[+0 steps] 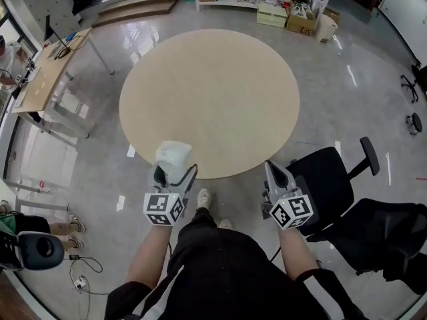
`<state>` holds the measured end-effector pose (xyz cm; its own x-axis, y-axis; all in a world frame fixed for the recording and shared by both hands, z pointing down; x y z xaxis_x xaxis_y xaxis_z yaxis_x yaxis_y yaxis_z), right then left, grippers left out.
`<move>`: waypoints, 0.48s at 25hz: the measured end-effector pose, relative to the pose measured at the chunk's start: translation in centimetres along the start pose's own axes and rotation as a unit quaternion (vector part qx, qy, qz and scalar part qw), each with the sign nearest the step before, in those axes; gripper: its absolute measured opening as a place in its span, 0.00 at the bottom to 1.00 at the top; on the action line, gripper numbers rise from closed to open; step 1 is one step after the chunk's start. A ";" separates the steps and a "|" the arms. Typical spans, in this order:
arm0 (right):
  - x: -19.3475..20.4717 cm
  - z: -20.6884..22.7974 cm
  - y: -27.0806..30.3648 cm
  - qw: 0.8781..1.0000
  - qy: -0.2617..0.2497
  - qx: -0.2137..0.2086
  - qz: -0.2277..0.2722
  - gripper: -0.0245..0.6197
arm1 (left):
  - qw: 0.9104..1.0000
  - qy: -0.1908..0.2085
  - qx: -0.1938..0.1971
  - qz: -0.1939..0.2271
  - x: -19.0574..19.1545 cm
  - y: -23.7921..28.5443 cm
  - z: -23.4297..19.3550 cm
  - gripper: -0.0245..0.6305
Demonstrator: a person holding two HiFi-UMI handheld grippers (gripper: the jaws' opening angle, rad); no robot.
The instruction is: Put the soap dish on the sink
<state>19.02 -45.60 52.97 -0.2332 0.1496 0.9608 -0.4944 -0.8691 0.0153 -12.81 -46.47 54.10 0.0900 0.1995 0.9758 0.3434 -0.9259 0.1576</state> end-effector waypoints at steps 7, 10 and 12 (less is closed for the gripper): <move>0.4 2.1 3.3 0.999 -0.006 0.035 -0.013 0.05 | 0.998 0.011 0.019 -0.054 1.9 5.5 -1.8 0.73; 1.0 2.9 4.9 0.999 -0.005 0.045 -0.023 0.05 | 0.997 0.011 0.021 -0.080 3.3 7.9 -3.0 0.73; 1.4 3.3 5.9 0.998 -0.005 0.047 -0.035 0.05 | 0.995 0.009 0.020 -0.102 4.3 9.2 -3.5 0.73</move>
<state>18.53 -52.05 55.35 -0.1931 0.2066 0.9592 -0.4277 -0.8975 0.1072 -12.59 -55.23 60.31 -0.0017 0.3762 0.9265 0.3905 -0.8527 0.3470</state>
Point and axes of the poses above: the fingertips, and each gripper's own axes: y forward along the fingers, z to its right, x out of its underside, the point moved 6 cm from there along -y, backward along the fingers, and after that the axes turned 4 degrees about z, right-handed, at the moved point
